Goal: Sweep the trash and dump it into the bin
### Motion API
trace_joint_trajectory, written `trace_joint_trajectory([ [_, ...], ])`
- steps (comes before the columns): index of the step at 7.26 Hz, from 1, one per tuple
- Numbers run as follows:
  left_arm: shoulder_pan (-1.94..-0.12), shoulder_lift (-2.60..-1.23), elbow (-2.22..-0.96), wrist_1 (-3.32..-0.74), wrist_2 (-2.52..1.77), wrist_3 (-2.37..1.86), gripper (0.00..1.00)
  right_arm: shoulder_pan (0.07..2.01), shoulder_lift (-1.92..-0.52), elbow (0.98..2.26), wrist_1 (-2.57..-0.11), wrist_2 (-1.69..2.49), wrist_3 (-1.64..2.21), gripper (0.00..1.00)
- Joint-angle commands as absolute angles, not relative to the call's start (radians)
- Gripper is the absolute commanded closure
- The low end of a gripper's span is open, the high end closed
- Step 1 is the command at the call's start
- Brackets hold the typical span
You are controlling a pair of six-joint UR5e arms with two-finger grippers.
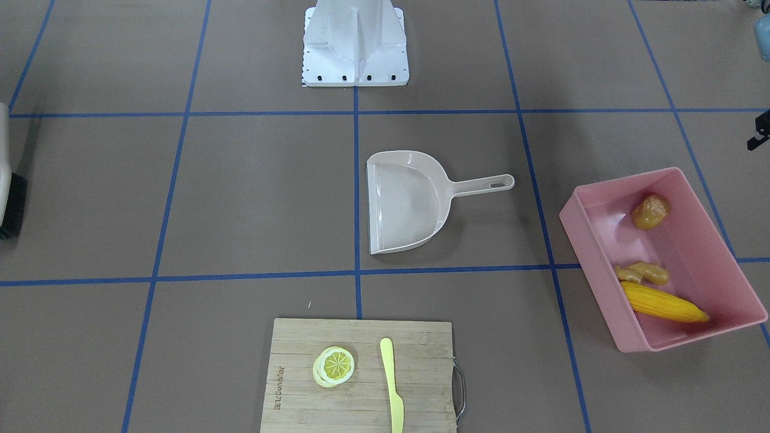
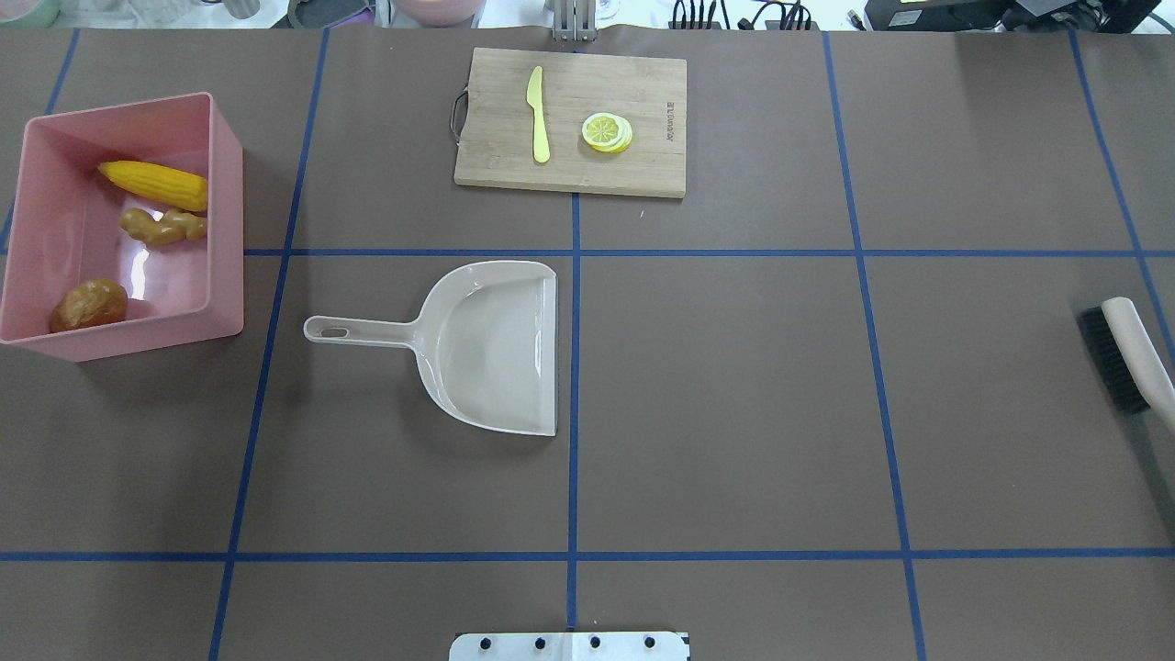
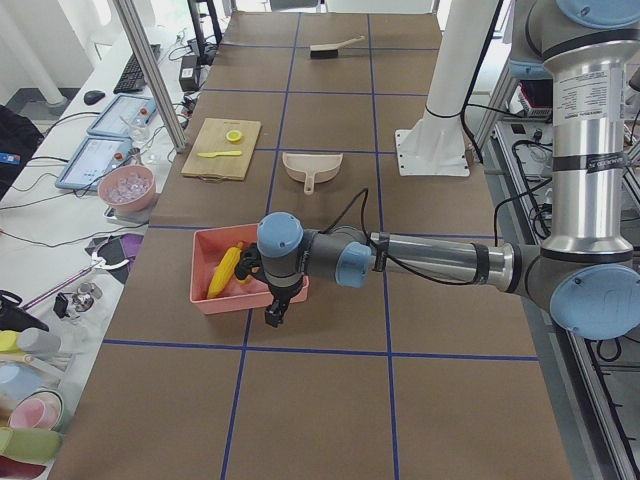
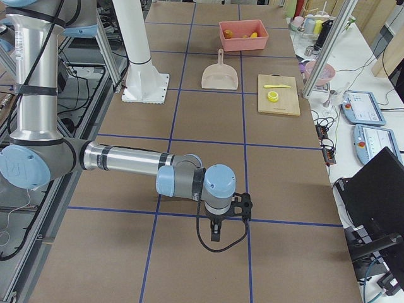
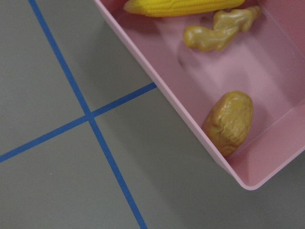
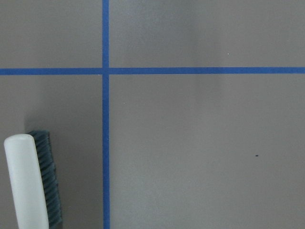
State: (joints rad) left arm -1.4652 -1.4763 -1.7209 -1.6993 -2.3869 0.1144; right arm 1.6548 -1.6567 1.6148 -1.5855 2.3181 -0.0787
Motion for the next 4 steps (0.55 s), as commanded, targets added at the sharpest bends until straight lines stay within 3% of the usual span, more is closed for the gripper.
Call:
trace_joint_trajectory([
  [1, -1.529, -1.476, -1.686, -1.698, -2.387, -0.065, 0.01, 1.643, -1.655, 1.681, -1.647, 2.325, -0.004, 0.00],
  [4, -1.567, -1.425, -1.693, -1.698, -2.391, -0.074, 0.01, 1.637, -1.664, 1.680, -1.638, 2.321, -0.012, 0.00],
])
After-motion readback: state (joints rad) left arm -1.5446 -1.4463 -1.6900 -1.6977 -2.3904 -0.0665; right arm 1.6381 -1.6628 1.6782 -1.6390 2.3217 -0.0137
